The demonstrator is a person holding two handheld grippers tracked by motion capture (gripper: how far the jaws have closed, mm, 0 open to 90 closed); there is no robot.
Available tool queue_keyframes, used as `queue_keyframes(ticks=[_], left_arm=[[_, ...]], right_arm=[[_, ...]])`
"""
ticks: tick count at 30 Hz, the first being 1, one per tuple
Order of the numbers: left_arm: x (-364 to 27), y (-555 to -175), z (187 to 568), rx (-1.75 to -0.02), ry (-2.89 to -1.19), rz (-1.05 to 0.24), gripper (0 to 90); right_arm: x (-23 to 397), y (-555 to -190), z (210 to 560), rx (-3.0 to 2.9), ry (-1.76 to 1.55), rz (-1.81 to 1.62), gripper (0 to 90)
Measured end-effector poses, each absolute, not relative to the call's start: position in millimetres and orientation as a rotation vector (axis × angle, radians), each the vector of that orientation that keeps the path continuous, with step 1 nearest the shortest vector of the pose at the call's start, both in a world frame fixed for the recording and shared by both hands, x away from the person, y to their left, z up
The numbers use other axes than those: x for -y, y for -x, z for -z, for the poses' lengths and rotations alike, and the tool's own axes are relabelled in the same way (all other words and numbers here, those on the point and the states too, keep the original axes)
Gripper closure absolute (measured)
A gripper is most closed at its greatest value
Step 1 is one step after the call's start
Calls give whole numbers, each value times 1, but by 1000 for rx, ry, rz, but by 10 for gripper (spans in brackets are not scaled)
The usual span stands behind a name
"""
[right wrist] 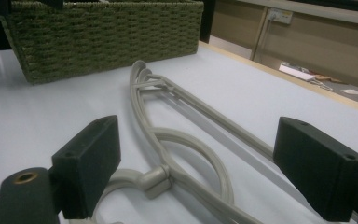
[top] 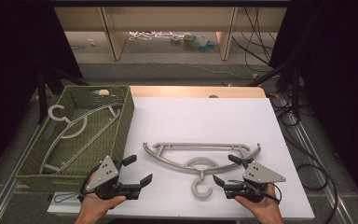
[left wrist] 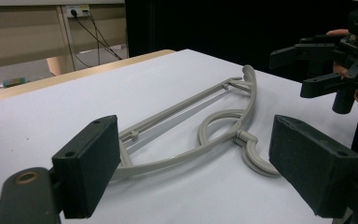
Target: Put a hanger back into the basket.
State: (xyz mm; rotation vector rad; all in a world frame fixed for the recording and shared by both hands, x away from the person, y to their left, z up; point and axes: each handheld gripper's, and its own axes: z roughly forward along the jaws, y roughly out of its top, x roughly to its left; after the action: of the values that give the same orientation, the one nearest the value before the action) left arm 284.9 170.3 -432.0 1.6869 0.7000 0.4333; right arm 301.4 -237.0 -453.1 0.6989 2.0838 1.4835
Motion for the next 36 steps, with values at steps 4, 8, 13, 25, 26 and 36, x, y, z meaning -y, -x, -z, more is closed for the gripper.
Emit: queue_keyframes(ticks=[4,8,13,25,26,36], left_arm=[[-168,-285,436,-692,-1694,-443,158],[-165,-283,440,-668,-1709,-434,158],[-164,-282,443,-654,-1718,-437,158],[-165,-281,446,-651,-1714,-458,159],[-165,-281,446,-654,-1714,-456,159],[-162,-279,447,-647,-1716,-439,161]], right_arm=[[240,-306,452,-2122,-691,-1455,157],[249,-314,449,-2178,-672,-1423,157],[254,-330,447,-2293,-608,-1278,164],[236,-360,447,-2555,-427,-1000,328],[235,-364,451,-2601,-426,-947,340],[239,-375,463,-2665,-433,-847,464]])
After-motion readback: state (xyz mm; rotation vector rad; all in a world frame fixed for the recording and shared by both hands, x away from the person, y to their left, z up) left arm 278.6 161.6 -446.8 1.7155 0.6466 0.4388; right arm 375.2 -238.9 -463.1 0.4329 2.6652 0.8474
